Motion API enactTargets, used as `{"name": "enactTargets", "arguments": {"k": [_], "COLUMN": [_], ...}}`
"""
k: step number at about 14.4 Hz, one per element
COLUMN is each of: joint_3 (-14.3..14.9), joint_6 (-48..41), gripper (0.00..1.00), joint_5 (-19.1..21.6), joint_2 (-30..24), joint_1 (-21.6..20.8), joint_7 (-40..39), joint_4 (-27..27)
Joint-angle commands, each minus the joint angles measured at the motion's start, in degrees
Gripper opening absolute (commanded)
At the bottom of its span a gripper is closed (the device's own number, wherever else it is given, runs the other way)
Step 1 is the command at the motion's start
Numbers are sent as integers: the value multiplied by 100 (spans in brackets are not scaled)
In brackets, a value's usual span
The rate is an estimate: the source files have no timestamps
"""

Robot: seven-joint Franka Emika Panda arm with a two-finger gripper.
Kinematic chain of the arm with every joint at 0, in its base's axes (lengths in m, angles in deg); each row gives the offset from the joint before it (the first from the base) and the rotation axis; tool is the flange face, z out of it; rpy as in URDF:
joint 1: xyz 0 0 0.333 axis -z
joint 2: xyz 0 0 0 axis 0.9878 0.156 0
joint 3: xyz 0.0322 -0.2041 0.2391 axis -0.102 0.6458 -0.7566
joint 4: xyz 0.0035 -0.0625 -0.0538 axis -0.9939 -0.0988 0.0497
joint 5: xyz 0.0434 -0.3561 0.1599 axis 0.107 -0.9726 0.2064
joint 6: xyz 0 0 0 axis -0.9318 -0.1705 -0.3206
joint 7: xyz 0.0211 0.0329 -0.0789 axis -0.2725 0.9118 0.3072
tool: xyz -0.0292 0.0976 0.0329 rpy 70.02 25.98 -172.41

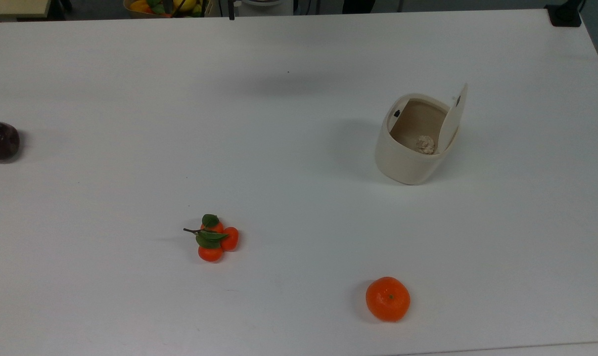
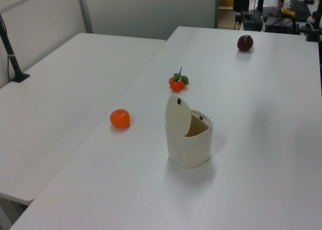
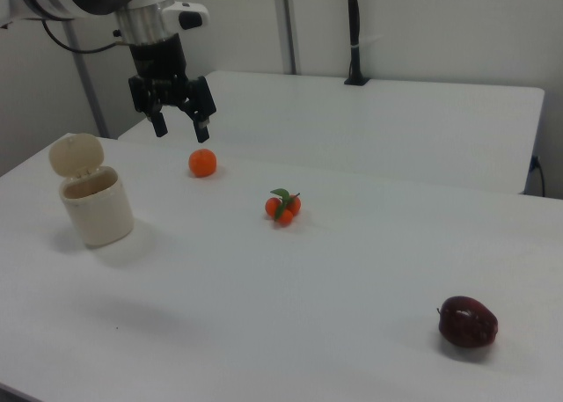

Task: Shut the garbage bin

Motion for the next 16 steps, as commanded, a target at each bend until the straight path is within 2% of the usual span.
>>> {"name": "enactTargets", "arguments": {"k": [1, 10, 11, 14, 15, 16], "joint_3": [-42, -42, -42, -42, -42, -42], "joint_6": [-149, -150, -150, -141, -141, -141], "gripper": [100, 100, 98, 61, 32, 14], "joint_5": [-99, -82, -82, -64, -38, -29], "joint_2": [-194, -194, -177, -176, -176, -176], "joint_1": [13, 13, 13, 31, 40, 57], "joint_7": [38, 38, 12, -41, -41, -41], "joint_4": [-176, -176, -176, -176, -176, -176]}}
